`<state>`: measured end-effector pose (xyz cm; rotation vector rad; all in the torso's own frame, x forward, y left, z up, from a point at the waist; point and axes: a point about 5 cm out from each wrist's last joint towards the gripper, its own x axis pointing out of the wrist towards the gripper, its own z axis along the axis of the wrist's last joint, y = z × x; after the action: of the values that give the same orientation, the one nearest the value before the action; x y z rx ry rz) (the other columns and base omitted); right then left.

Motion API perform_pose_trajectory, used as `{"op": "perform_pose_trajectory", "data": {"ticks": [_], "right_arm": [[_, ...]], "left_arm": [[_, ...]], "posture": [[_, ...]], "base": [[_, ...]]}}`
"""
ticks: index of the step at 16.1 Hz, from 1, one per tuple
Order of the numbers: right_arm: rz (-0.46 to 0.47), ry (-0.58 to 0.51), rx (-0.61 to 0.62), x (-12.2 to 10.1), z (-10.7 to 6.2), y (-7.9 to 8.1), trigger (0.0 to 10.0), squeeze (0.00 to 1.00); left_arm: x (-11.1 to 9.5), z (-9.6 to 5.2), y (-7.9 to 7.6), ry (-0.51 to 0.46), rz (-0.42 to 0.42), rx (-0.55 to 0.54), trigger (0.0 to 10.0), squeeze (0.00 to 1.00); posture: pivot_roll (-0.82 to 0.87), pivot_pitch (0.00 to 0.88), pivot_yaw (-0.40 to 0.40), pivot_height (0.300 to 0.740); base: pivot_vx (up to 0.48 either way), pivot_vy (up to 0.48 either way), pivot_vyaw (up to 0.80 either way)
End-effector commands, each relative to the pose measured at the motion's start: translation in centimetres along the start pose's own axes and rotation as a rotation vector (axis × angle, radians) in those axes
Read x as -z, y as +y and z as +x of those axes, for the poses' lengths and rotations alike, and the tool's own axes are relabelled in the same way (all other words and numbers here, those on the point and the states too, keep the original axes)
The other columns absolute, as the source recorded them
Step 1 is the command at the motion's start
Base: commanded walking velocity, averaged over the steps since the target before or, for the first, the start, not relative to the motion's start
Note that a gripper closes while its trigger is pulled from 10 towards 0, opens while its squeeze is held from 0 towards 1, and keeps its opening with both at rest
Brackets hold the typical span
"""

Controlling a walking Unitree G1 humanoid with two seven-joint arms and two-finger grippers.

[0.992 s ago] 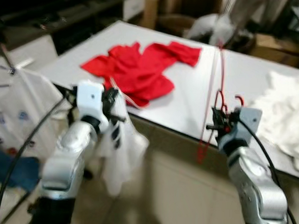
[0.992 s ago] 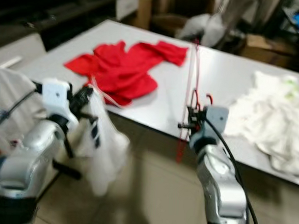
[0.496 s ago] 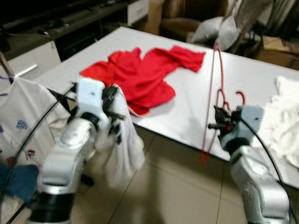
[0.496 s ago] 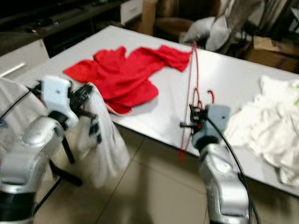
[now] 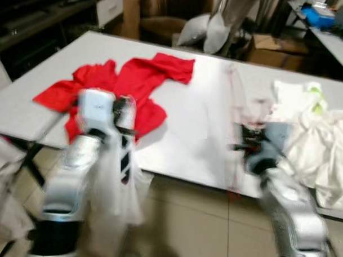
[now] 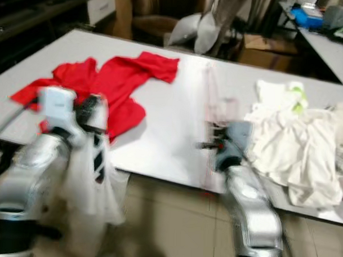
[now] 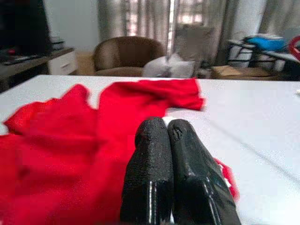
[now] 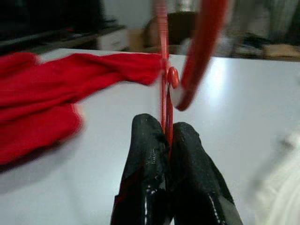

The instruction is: Hang hanger

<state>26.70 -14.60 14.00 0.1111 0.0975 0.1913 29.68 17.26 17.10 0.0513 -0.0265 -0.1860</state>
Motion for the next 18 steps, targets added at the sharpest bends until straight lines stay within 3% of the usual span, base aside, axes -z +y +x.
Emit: {"op": "perform_pose_trajectory", "data": {"ticks": [1,6,9,12,14,15,18], "right_arm": [[-0.032,-0.014,0.004,-0.6,-0.1,-0.7,10.0,0.00],[-0.068,-0.024,-0.125,-1.7,0.2,0.3,10.0,0.00],[-0.145,-0.024,-0.205,-3.0,0.0,-0.7,10.0,0.00],[-0.264,-0.016,-0.312,-4.7,-0.9,-2.2,10.0,0.00],[-0.395,0.030,-0.486,-7.4,-3.0,-4.5,10.0,0.00],[-0.408,0.037,-0.513,-7.8,-3.4,-4.7,10.0,0.00],[-0.452,0.090,-0.738,-9.2,-5.1,-4.8,10.0,0.00]], "left_arm": [[-0.8,0.5,-0.5,-0.043,0.005,0.021,10.0,0.00],[-1.9,1.7,1.0,-0.071,0.052,0.016,10.0,0.00],[-3.5,3.6,0.8,-0.109,0.084,0.084,10.0,0.00],[-4.9,5.8,0.0,-0.108,0.038,0.138,10.0,0.00],[-7.8,8.8,0.1,-0.113,0.088,0.207,10.0,0.00],[-8.4,9.3,0.2,-0.116,0.094,0.209,10.0,0.00],[-12.8,11.6,0.4,-0.183,0.179,0.213,10.0,0.00]], "posture": [[0.10,0.000,-0.034,0.740],[0.10,0.000,-0.029,0.740],[0.11,0.000,-0.027,0.740],[0.11,0.000,-0.027,0.740],[0.11,0.000,-0.025,0.740],[0.11,0.000,-0.025,0.740],[0.12,0.000,-0.032,0.740]], "base": [[0.319,0.000,0.00],[0.316,0.000,0.00],[0.316,0.000,0.00],[0.205,0.000,0.00],[0.000,0.000,0.00],[0.000,0.000,0.00],[0.000,0.000,0.00]]}}
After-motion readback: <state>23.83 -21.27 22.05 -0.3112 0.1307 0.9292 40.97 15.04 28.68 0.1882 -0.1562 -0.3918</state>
